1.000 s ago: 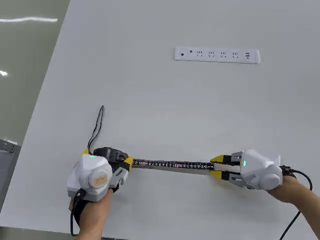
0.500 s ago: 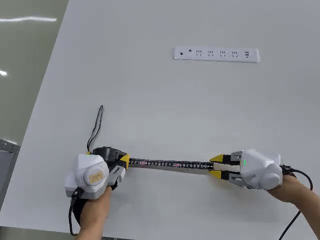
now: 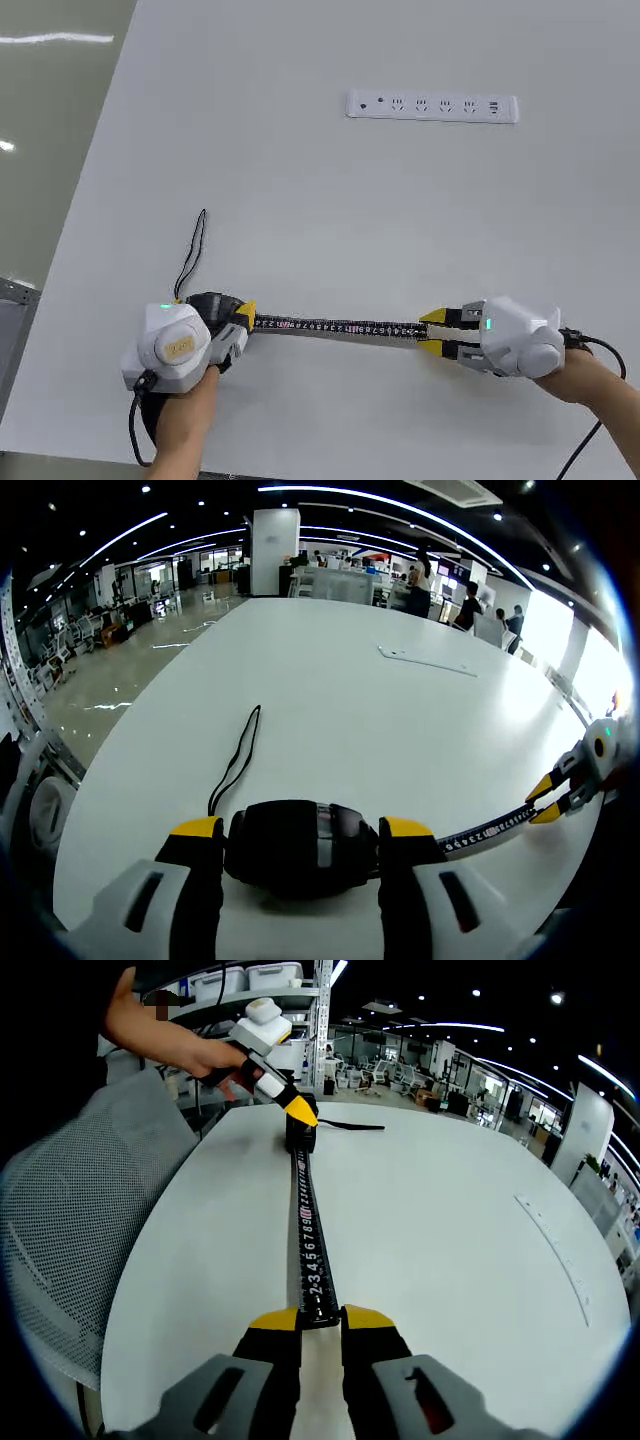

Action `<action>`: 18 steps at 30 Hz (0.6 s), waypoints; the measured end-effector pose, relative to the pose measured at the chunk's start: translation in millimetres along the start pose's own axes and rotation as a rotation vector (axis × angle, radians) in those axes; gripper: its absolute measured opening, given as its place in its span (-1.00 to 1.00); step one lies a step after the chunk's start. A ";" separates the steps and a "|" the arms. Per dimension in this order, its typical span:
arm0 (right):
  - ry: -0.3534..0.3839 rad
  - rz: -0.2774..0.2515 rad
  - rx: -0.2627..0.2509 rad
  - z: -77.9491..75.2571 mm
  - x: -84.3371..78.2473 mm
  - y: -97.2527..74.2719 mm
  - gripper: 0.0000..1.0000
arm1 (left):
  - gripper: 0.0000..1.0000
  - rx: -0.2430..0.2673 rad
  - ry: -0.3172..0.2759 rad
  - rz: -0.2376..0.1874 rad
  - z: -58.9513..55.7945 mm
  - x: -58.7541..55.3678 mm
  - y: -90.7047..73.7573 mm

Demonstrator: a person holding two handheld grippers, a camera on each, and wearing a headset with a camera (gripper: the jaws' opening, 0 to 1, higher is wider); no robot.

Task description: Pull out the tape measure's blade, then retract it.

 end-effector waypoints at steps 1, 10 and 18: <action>0.000 -0.001 0.000 -0.2 -0.1 0.2 -0.74 | 0.20 -0.001 0.005 0.006 -0.5 -0.2 1.2; 0.008 -0.001 0.001 1.0 -0.3 -0.6 -0.74 | 0.19 0.024 0.024 -0.002 -2.4 -1.6 1.1; 0.005 -0.010 0.002 1.6 5.0 2.0 -0.74 | 0.22 0.056 0.058 -0.007 -5.8 -1.6 0.9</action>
Point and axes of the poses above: the centre of the closed fingertips' face, and the gripper's own axes: y roughly forward along the fingers, z roughly to its left, x roughly out of its top, the point moved 8 cm from there along -y, roughly backward along the fingers, and after that the axes turned 7 degrees about -x, right-handed, at the moved point
